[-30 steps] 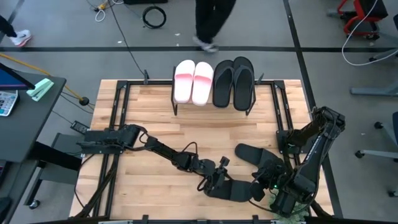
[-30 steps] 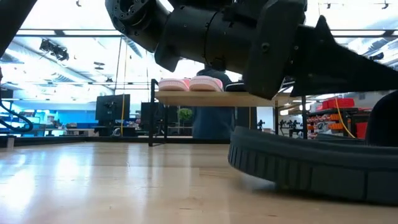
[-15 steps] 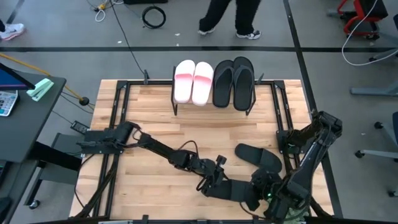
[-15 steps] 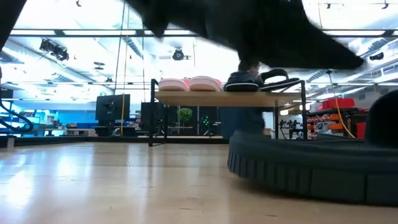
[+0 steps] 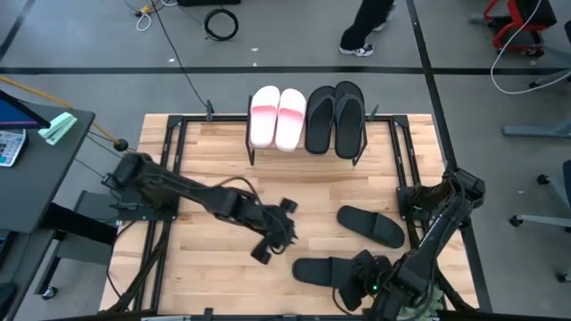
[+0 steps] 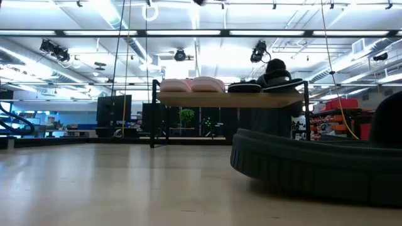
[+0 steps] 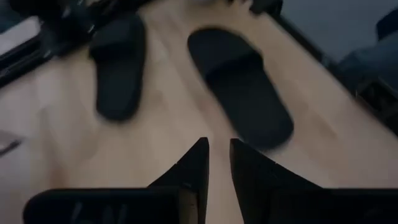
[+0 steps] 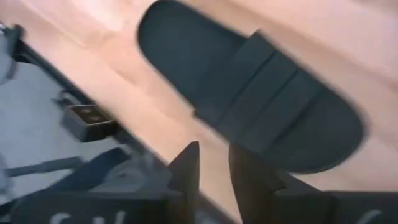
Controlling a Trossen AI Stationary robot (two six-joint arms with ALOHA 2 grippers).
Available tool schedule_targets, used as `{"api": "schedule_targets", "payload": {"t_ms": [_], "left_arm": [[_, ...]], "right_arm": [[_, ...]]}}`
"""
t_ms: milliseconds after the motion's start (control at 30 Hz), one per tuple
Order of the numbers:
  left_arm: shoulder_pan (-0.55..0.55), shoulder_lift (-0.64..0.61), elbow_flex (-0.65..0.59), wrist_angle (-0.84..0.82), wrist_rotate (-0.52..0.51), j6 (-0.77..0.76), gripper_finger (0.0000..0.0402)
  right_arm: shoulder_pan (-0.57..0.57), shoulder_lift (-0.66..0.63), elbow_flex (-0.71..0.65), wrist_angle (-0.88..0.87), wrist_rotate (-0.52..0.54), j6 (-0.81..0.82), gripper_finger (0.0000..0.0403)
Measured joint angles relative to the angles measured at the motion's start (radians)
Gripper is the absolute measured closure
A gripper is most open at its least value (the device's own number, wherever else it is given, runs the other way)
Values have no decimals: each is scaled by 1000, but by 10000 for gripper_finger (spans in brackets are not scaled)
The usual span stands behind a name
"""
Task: Pick and place slides into the shelf
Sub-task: Move the bottom black slide to the middle right of the table
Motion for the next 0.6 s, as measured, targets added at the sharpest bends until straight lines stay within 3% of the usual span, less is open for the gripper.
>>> {"api": "schedule_targets", "payload": {"t_ms": [300, 600], "left_arm": [[-2, -217, 0, -254, -56, -17, 335], [-7, -337, 0, -295, -60, -30, 349]], "right_arm": [[-1, 58, 0, 56, 1, 136, 246], [-63, 125, 0, -3, -93, 185, 229]]}}
